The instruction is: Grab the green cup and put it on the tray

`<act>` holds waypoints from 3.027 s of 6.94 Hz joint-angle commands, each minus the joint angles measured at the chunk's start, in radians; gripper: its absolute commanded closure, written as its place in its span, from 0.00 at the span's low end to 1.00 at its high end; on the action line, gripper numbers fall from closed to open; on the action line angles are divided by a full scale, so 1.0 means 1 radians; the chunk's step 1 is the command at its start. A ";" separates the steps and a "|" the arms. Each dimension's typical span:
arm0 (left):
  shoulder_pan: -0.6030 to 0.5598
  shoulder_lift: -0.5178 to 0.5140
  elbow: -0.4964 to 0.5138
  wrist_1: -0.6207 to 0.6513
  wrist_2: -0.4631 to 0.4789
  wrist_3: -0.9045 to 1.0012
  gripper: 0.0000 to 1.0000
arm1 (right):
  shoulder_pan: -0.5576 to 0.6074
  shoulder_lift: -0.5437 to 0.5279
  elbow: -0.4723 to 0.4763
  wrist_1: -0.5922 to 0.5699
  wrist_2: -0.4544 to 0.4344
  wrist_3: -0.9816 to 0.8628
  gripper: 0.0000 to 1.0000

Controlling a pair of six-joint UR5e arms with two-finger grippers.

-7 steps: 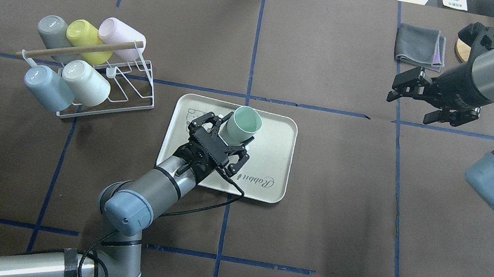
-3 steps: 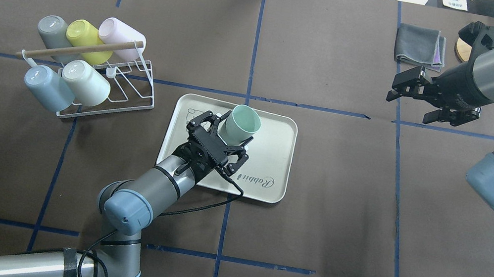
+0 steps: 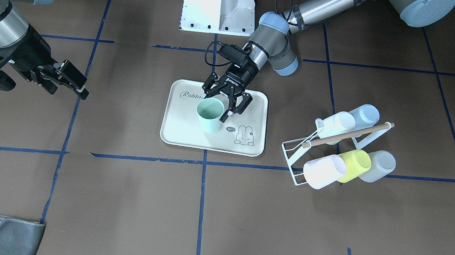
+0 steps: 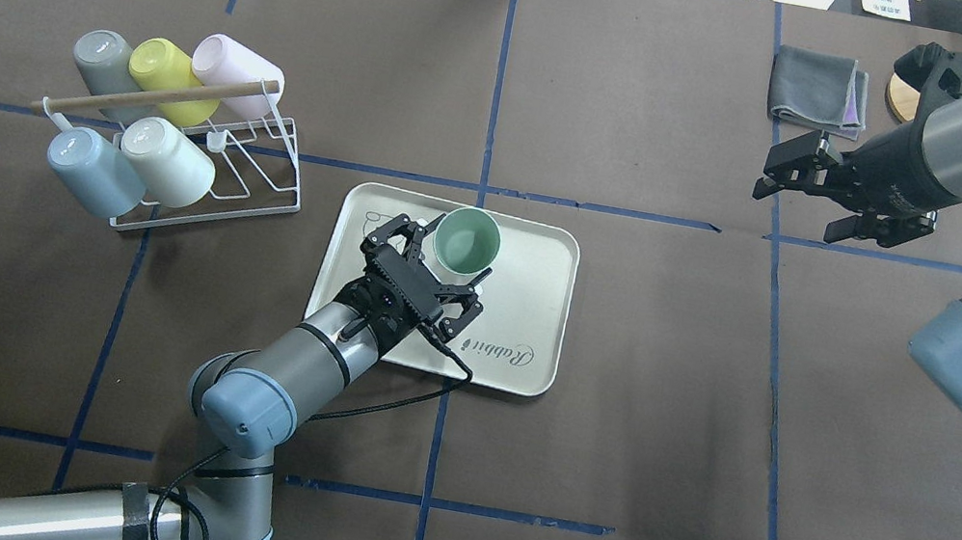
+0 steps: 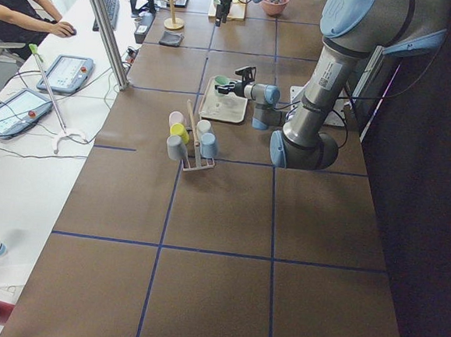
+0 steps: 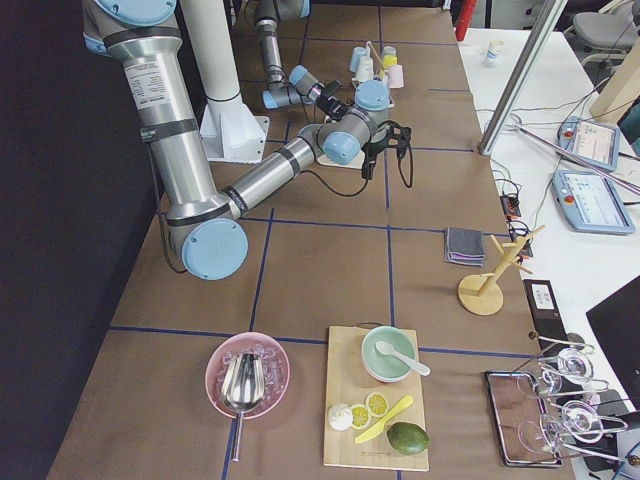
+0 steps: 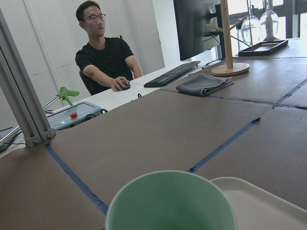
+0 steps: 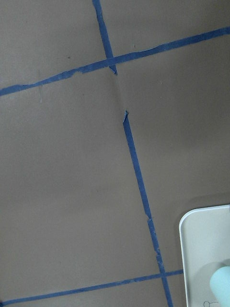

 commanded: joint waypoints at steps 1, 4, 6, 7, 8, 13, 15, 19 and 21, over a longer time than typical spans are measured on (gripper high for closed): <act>0.000 0.004 0.001 0.003 0.000 0.001 0.16 | -0.001 -0.001 0.001 0.000 0.000 0.001 0.00; 0.000 0.004 -0.002 0.005 -0.001 0.004 0.10 | -0.001 -0.001 -0.001 0.000 0.000 0.000 0.00; -0.006 0.002 -0.043 0.017 -0.003 0.006 0.04 | -0.002 0.001 0.001 0.000 0.000 0.003 0.00; -0.008 0.007 -0.071 0.031 -0.004 0.006 0.02 | -0.002 -0.001 -0.001 0.000 0.000 0.003 0.00; -0.009 0.026 -0.109 0.034 -0.004 0.006 0.01 | -0.004 -0.001 -0.001 0.000 0.000 0.003 0.00; -0.211 0.042 -0.232 0.305 -0.171 -0.013 0.01 | 0.006 -0.007 -0.003 0.000 0.002 -0.002 0.00; -0.337 0.044 -0.250 0.479 -0.333 -0.141 0.01 | 0.019 -0.011 -0.007 0.000 0.000 -0.005 0.00; -0.744 0.212 -0.481 0.999 -0.967 -0.145 0.00 | 0.062 -0.025 -0.015 -0.005 -0.011 -0.035 0.00; -0.958 0.250 -0.473 1.284 -1.243 -0.145 0.00 | 0.111 -0.054 -0.021 -0.056 -0.011 -0.187 0.00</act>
